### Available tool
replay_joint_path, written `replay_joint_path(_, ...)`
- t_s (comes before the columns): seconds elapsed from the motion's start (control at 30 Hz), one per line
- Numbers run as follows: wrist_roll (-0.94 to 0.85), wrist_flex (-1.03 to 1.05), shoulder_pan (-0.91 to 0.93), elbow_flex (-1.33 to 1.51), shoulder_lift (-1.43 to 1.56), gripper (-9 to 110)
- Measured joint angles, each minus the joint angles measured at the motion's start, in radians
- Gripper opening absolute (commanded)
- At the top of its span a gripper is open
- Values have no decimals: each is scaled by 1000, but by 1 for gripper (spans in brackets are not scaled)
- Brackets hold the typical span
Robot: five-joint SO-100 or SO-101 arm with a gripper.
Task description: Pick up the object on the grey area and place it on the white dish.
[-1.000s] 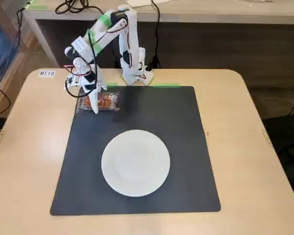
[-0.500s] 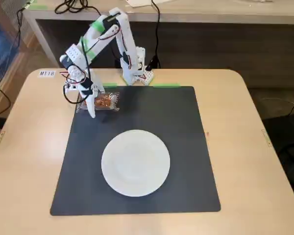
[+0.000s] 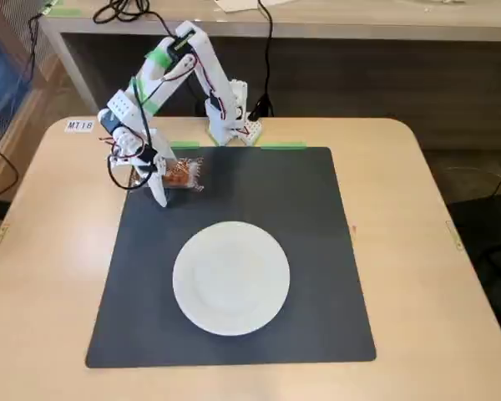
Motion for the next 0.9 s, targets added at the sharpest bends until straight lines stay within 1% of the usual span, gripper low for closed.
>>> replay_joint_path(0.1,9,0,-5,2,-3,0)
replay_joint_path(0.53,17,0,-6,2,-3,0)
replay_joint_path(0.73,18,3,-31,31,74,0)
replay_joint_path(0.9,38,9,-91,29,167,0)
